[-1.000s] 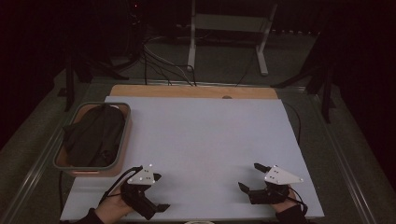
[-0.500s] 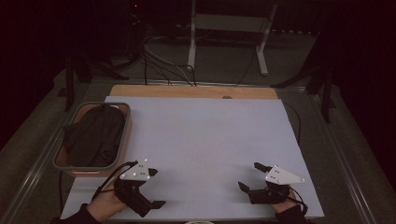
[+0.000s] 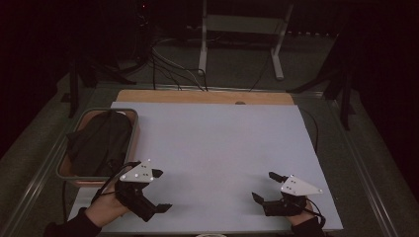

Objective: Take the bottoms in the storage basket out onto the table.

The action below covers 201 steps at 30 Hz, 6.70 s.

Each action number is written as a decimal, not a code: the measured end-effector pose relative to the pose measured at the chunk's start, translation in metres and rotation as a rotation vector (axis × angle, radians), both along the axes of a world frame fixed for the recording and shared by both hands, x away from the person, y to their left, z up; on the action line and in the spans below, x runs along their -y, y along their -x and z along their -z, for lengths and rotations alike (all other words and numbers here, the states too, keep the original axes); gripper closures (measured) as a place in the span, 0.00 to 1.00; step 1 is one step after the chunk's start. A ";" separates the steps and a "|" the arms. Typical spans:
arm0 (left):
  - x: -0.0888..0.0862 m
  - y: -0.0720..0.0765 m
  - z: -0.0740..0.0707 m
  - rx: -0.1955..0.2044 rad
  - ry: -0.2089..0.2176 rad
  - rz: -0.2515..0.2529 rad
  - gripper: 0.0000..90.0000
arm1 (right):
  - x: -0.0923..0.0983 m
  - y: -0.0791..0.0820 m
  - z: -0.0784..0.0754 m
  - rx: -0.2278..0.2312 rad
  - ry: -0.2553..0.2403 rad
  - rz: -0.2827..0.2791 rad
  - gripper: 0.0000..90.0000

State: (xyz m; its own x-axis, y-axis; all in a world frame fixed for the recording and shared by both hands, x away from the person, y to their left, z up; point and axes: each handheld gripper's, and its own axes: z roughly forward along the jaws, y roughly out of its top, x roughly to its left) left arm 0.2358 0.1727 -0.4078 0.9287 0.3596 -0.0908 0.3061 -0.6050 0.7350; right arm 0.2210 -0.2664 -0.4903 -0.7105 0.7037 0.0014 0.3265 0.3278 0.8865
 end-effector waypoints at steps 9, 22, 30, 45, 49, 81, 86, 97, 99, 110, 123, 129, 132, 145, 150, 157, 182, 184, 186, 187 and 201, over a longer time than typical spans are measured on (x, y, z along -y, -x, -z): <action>-0.008 -0.005 -0.014 0.017 -0.003 -0.017 0.00 | -0.002 0.000 0.000 0.008 0.003 -0.002 0.10; -0.023 -0.012 -0.035 0.061 -0.010 -0.054 0.00 | -0.003 0.000 0.000 0.007 0.003 -0.006 0.10; -0.036 -0.019 -0.044 0.092 -0.002 -0.085 0.00 | -0.003 0.000 -0.001 0.017 0.009 -0.003 0.10; -0.072 -0.043 -0.060 0.126 -0.001 -0.219 0.00 | -0.004 0.001 -0.001 0.018 0.010 -0.009 0.10; -0.085 -0.052 -0.063 0.133 0.004 -0.259 0.00 | -0.005 0.001 -0.001 0.016 0.009 -0.012 0.10; -0.152 -0.146 -0.020 0.097 -0.017 -0.661 0.00 | -0.009 0.002 0.001 0.012 0.018 -0.036 0.10; -0.154 -0.160 -0.003 0.069 -0.028 -0.705 0.00 | -0.009 0.002 0.001 0.012 0.020 -0.036 0.10; -0.150 -0.174 0.030 0.017 -0.192 -0.730 0.00 | -0.009 0.001 0.002 0.007 0.017 -0.042 0.10; -0.150 -0.177 0.037 -0.015 -0.207 -0.733 0.00 | -0.009 0.001 0.002 0.005 0.020 -0.042 0.10; -0.141 -0.181 0.053 -0.051 -0.221 -0.724 0.00 | -0.011 0.000 0.004 -0.002 0.019 -0.050 0.10; -0.129 -0.180 0.063 0.002 -0.320 -0.749 0.05 | -0.011 0.000 0.004 -0.003 0.028 -0.048 0.10; -0.127 -0.177 0.063 0.033 -0.359 -0.774 0.21 | -0.010 0.000 0.005 -0.005 0.035 -0.045 0.10; -0.130 -0.176 0.058 0.006 -0.345 -0.781 0.43 | -0.010 0.000 0.005 -0.005 0.036 -0.044 0.10; -0.151 -0.169 0.035 -0.062 -0.212 -0.794 0.73 | -0.009 -0.001 0.004 -0.004 0.030 -0.036 0.10; -0.156 -0.162 0.028 -0.044 -0.185 -0.806 0.75 | -0.007 -0.001 0.003 0.003 0.023 -0.026 0.10; -0.165 -0.150 0.011 -0.002 -0.116 -0.824 0.75 | -0.006 -0.001 0.003 0.002 0.015 -0.019 0.10; -0.185 -0.116 -0.025 0.064 0.062 -0.801 0.76 | -0.007 -0.002 0.003 0.004 0.002 -0.018 0.10; -0.186 -0.115 -0.027 0.069 0.065 -0.799 0.76 | -0.007 -0.002 0.002 0.005 0.001 -0.018 0.10; -0.189 -0.111 -0.031 0.076 0.099 -0.799 0.76 | -0.007 -0.002 0.002 0.006 0.001 -0.018 0.10; -0.191 -0.110 -0.032 0.073 0.112 -0.795 0.76 | -0.007 -0.002 0.002 0.007 0.000 -0.018 0.10; -0.201 -0.093 -0.060 0.120 0.210 -0.764 0.76 | -0.007 -0.001 0.002 0.016 -0.009 -0.018 0.10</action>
